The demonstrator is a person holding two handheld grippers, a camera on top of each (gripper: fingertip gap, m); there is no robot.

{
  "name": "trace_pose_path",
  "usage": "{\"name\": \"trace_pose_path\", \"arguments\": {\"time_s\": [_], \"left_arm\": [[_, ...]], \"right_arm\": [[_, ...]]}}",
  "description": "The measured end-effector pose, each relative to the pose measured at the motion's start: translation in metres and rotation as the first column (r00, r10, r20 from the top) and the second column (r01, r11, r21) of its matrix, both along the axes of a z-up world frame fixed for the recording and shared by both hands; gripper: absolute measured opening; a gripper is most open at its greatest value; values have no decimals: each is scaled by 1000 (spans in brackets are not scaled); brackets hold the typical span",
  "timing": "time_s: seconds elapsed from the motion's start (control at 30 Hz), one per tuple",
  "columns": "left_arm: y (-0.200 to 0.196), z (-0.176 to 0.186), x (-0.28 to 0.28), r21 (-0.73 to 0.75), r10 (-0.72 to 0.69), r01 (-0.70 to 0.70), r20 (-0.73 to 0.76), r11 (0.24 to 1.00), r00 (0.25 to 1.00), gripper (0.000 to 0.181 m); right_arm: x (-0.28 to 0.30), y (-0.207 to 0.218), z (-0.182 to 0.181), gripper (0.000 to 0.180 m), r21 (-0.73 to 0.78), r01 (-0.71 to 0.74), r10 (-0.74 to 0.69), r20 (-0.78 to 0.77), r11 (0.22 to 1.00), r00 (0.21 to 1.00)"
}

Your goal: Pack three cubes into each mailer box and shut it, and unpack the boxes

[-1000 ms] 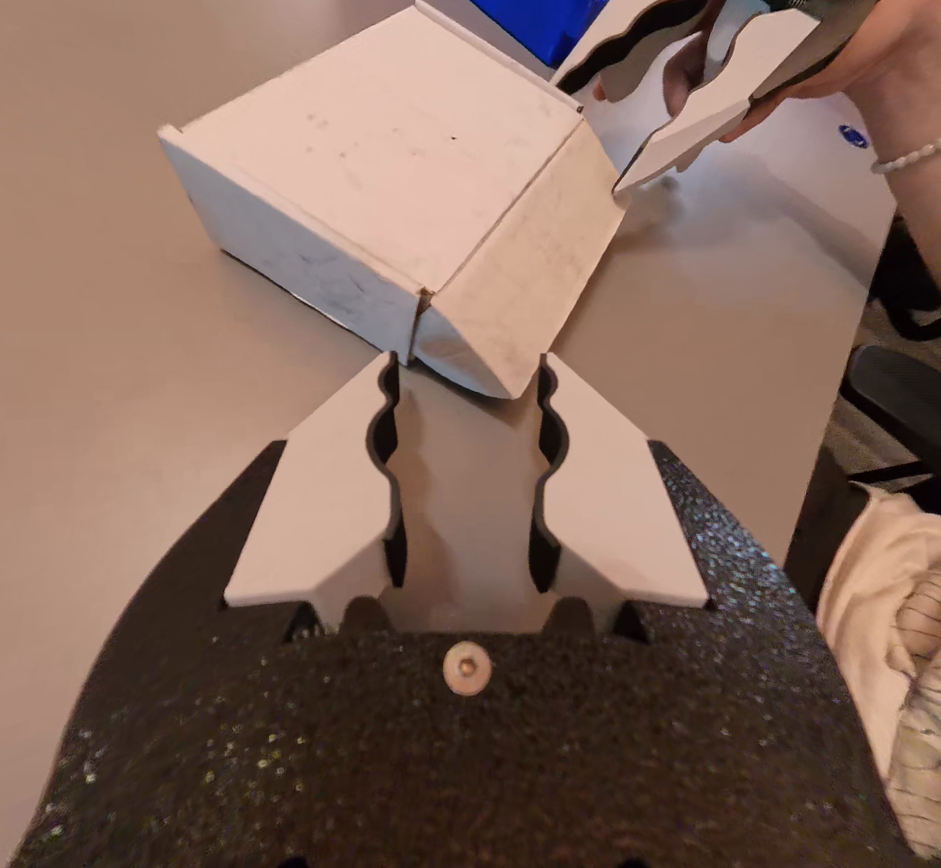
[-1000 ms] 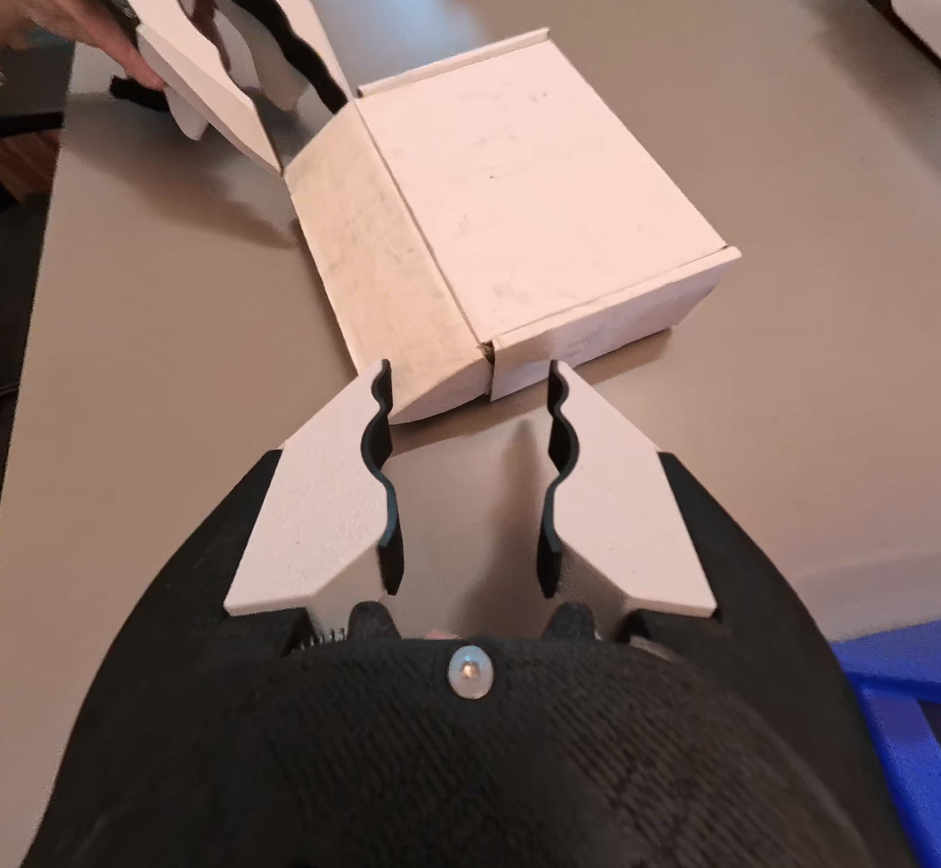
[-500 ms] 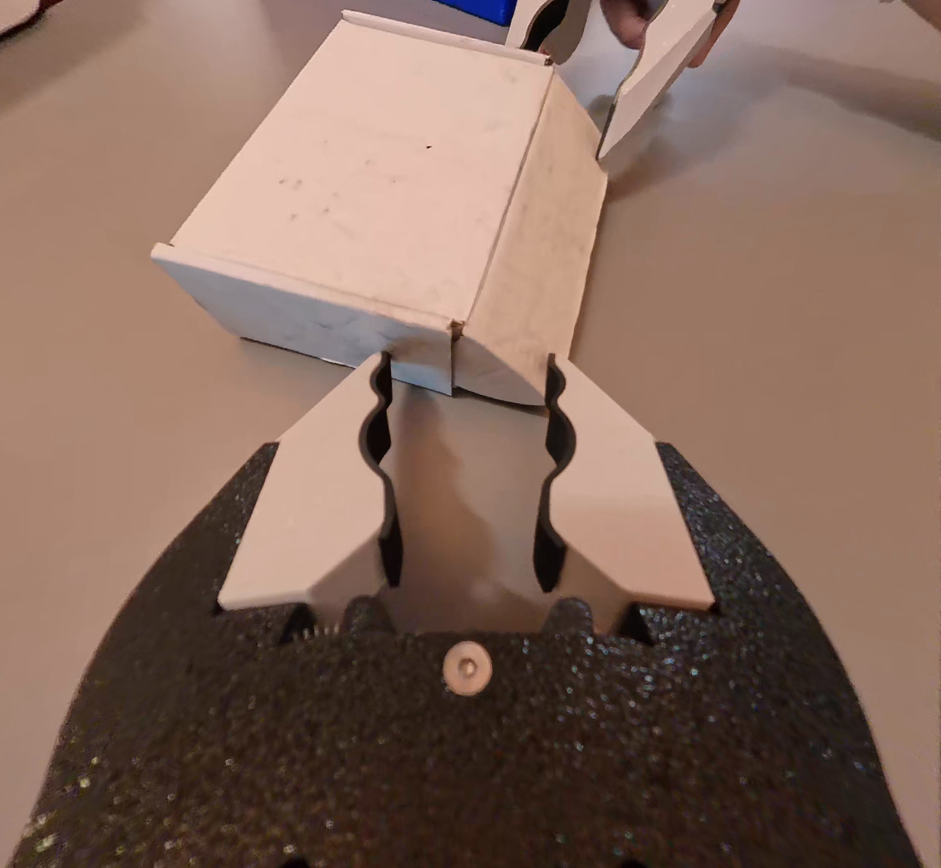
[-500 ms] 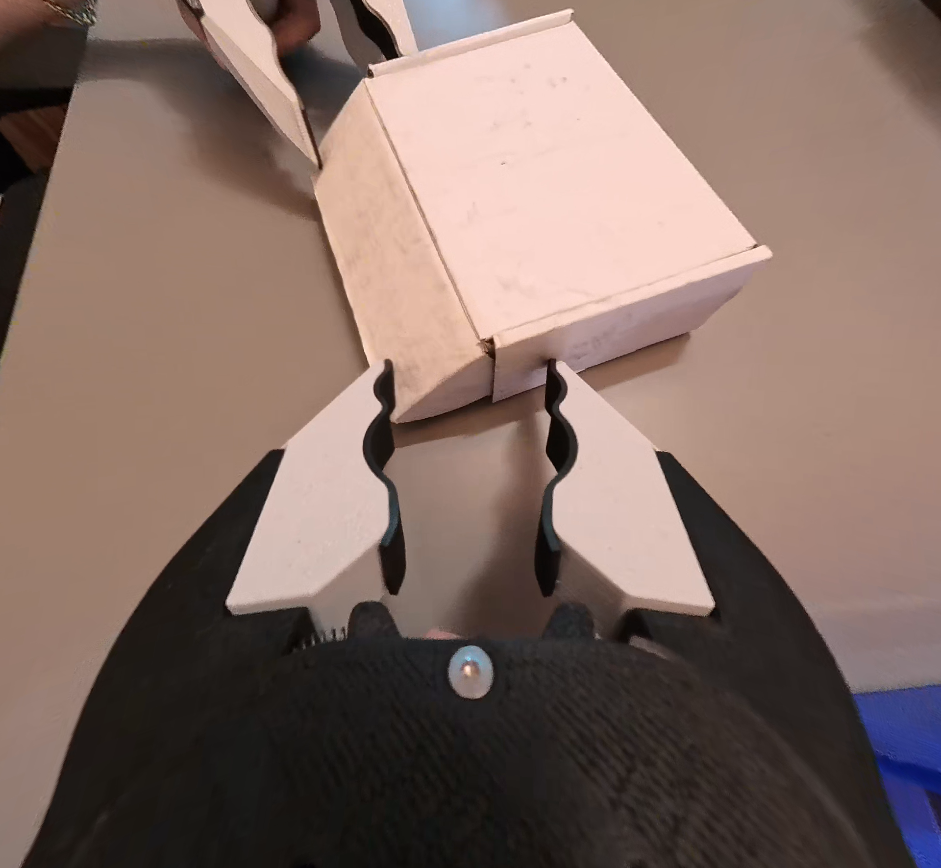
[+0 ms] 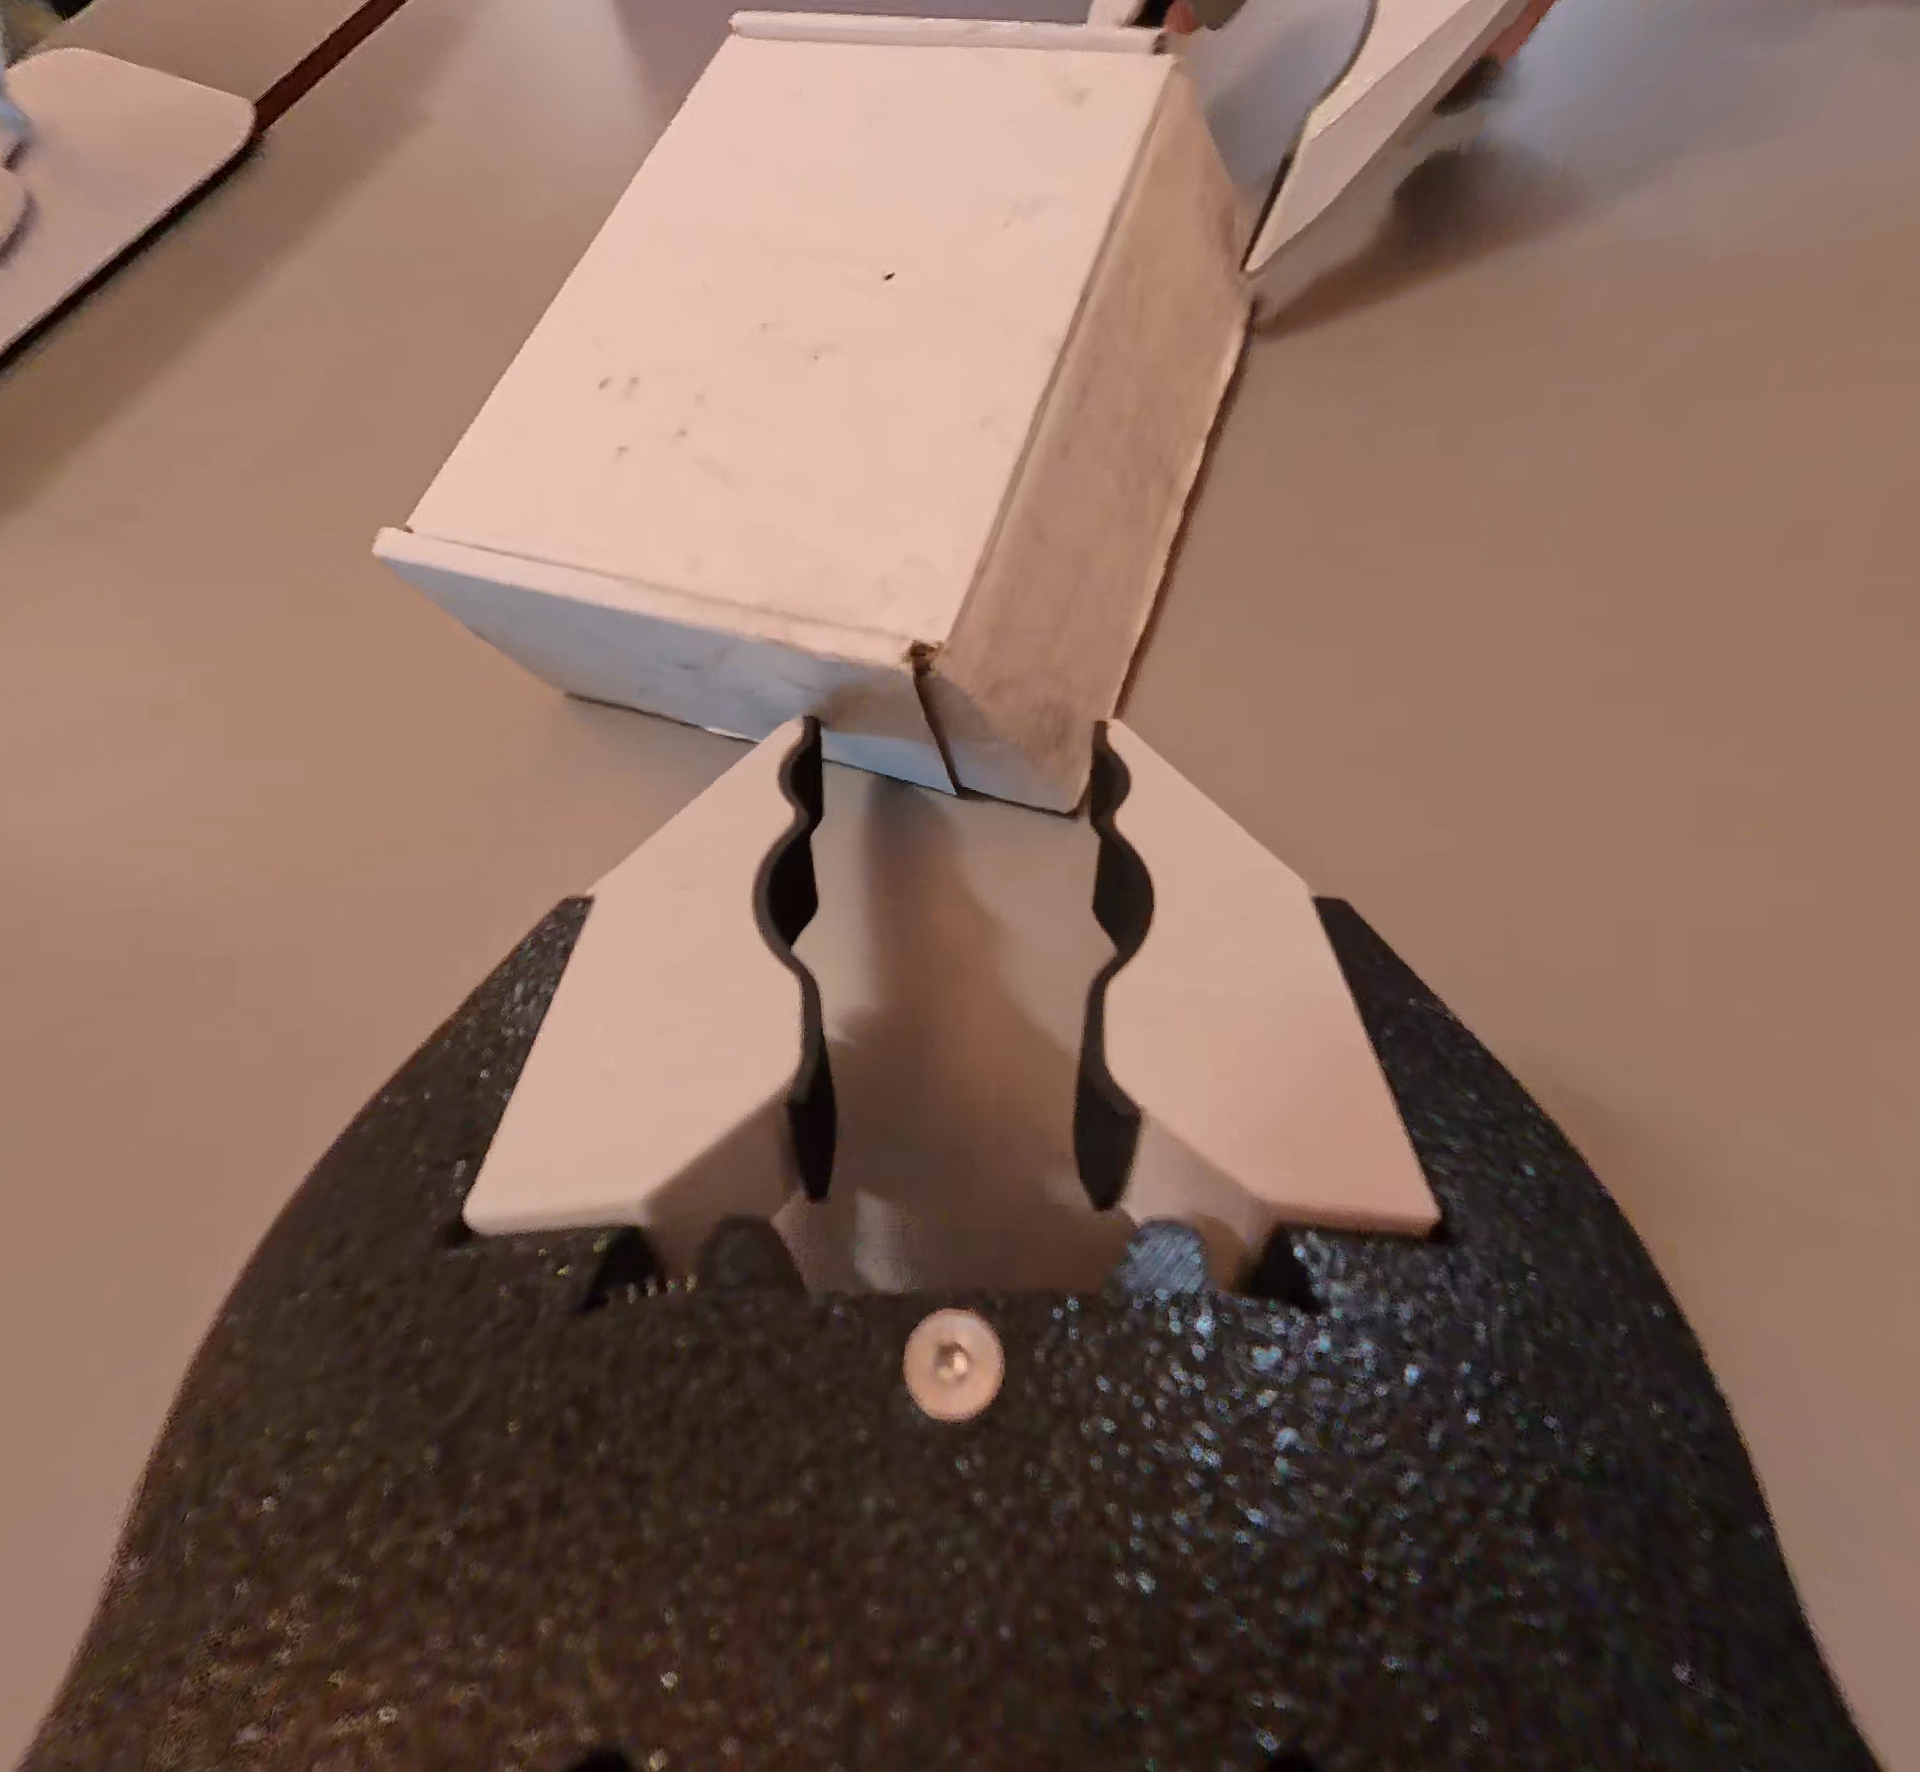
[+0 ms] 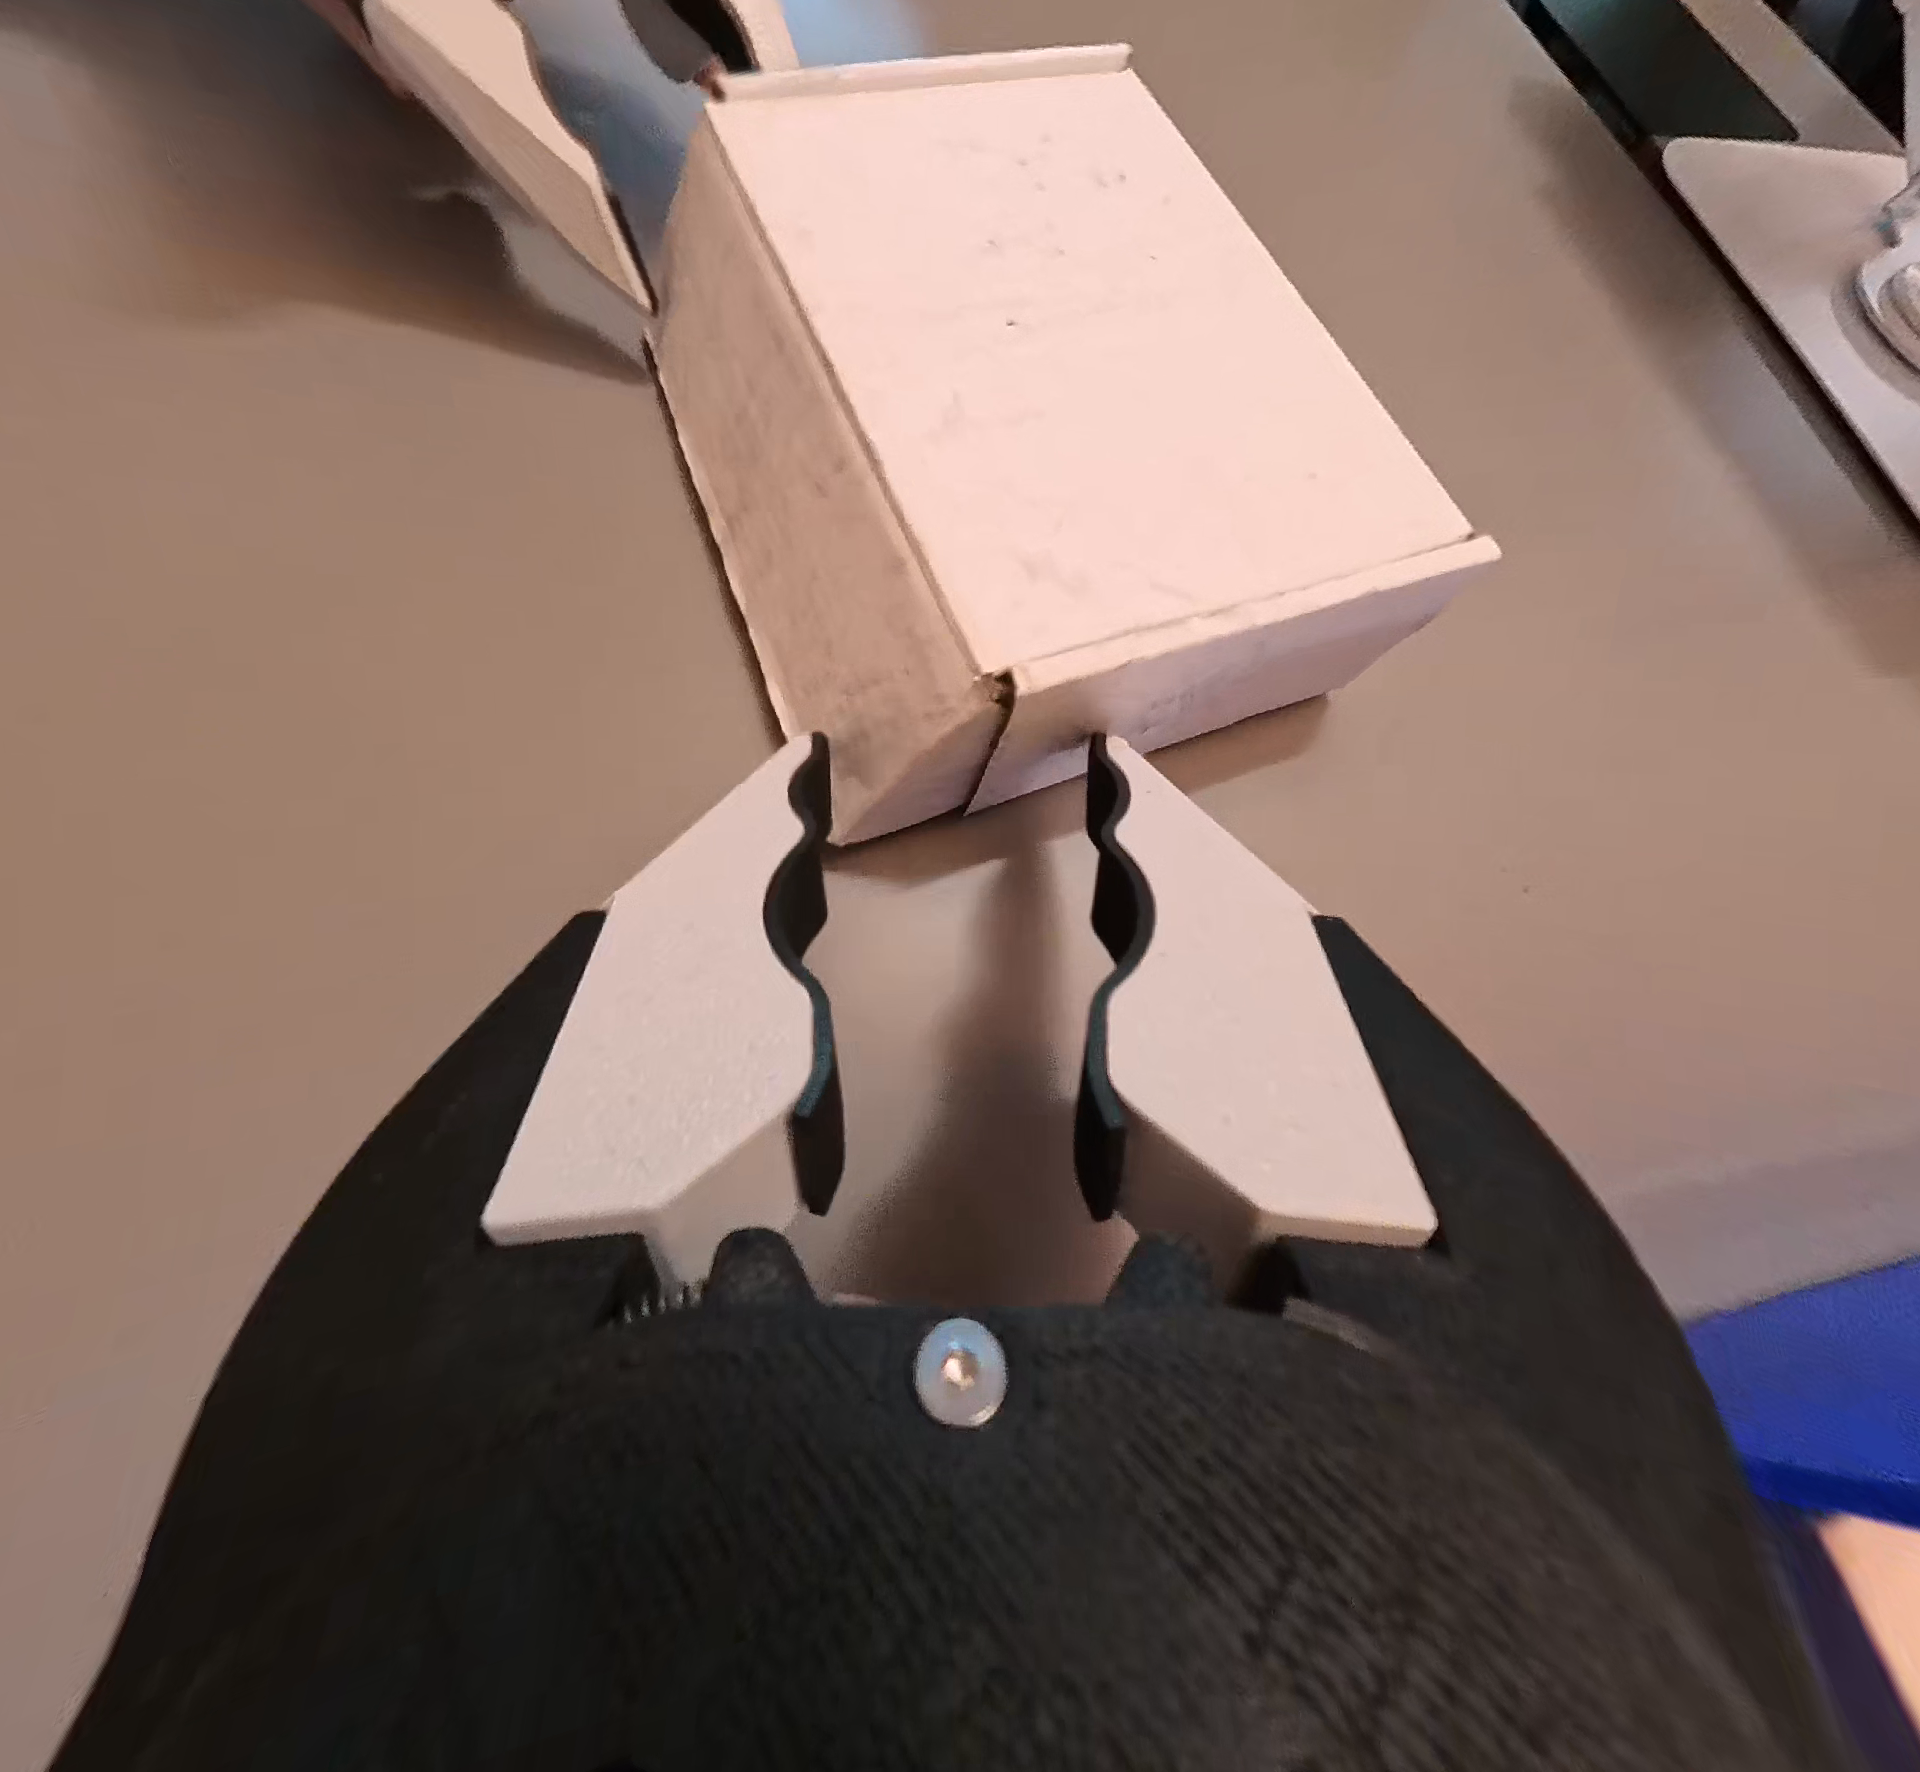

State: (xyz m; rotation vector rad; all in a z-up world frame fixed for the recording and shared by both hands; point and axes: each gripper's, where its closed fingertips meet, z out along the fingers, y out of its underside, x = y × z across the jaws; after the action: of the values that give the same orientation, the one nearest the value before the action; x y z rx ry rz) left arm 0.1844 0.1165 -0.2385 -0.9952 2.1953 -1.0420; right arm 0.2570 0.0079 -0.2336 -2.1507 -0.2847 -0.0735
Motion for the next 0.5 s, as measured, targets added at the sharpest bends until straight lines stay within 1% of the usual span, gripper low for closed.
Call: {"name": "trace_pose_path", "arguments": {"time_s": [0.03, 0.07, 0.1, 0.13, 0.23, 0.3, 0.33, 0.37, 0.5], "left_arm": [[-2, 1, -2, -15, -20, 20, -1, 1000, 1000, 55], [-2, 2, -3, -22, -30, 30, -1, 999, 1000, 60], [-1, 1, -4, -22, -36, 35, -7, 999, 999, 60], [-1, 0, -4, -16, -42, 42, -15, 999, 999, 60], [4, -7, -1, 25, -53, 54, -36, 998, 998, 53], [3, -9, 0, 21, -76, 78, -60, 997, 995, 52], [4, -9, 1, 17, -81, 82, -64, 996, 995, 49], [5, -10, 3, 21, -77, 78, -65, 997, 995, 48], [10, -11, 10, 67, -72, 74, -38, 995, 997, 43]], "right_arm": [[0, -3, 1, 53, -7, -6, 6, 22, 1000, 1000], [0, -4, 4, 62, -3, -2, 2, 26, 1000, 1000], [-1, -5, 7, 65, 2, -4, 4, 7, 1000, 1000], [-2, -5, 9, 64, 1, -6, 6, -9, 1000, 1000], [7, -5, 2, 60, -56, 1, 1, 33, 998, 999], [4, -5, -8, 56, -121, -31, 33, 13, 992, 999], [0, -4, -11, 51, -134, -63, 63, 1, 989, 998], [-2, -2, -12, 49, -133, -87, 88, 2, 987, 996], [4, 3, -13, 43, -135, -102, 110, 54, 986, 993]]}}
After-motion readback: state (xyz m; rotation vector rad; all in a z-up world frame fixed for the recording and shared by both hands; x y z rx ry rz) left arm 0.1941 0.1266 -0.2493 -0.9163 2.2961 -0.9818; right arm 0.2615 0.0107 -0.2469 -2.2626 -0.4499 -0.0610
